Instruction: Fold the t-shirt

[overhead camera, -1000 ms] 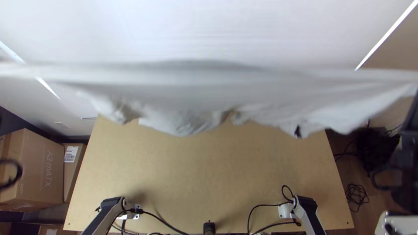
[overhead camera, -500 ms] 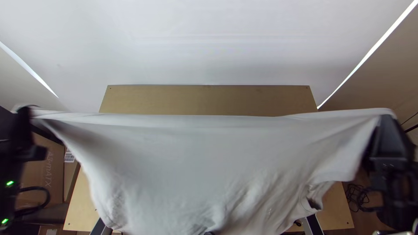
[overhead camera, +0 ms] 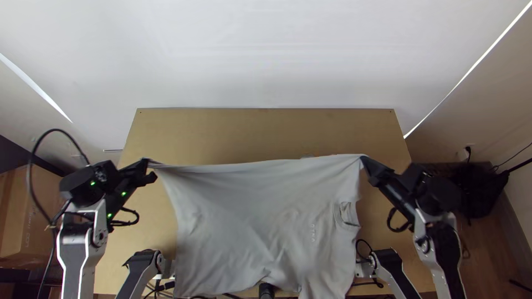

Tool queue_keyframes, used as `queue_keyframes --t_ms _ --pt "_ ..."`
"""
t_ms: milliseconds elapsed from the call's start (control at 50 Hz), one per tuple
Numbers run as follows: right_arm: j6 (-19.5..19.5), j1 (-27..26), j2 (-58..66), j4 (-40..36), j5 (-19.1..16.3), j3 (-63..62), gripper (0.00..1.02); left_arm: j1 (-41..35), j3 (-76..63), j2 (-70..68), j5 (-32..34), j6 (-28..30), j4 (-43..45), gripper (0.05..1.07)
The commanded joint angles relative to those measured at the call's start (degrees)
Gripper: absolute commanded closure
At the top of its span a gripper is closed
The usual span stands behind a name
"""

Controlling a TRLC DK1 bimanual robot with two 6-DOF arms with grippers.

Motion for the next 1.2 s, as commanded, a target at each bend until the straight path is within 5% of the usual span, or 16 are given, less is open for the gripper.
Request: queue_keyframes --t_ms 0,240,380,820,1100,1140,1180 --pt "2.2 0.2 6.8 4.3 0.7 -1.7 1.00 -0.9 -2.5 4.4 0.3 -0.7 6.0 1.05" --pt "2.6 0.3 26.1 11.6 0.9 1.5 1.00 -2.6 -2.8 20.2 0.2 -0.7 17.7 1.05" --pt "2.1 -0.3 38.8 11.9 4.0 8.4 1.00 -3.2 1.6 31.9 0.0 -0.6 21.3 1.05" --pt "-3.5 -1.8 67.1 14.3 10.3 30.7 1.00 -3.8 24.7 62.3 -0.9 1.6 24.6 1.05" --pt "-3.3 -3.3 80.1 17.7 13.5 43.0 1.00 -3.6 43.0 77.0 -3.4 1.3 23.4 1.05" --pt "-3.2 -3.4 80.9 17.7 13.8 44.5 0.96 -3.7 44.6 78.1 -3.6 1.4 22.6 1.02" --pt "-3.2 -3.4 81.1 17.7 13.8 45.1 0.83 -3.7 46.0 78.9 -3.5 1.4 21.6 0.87"
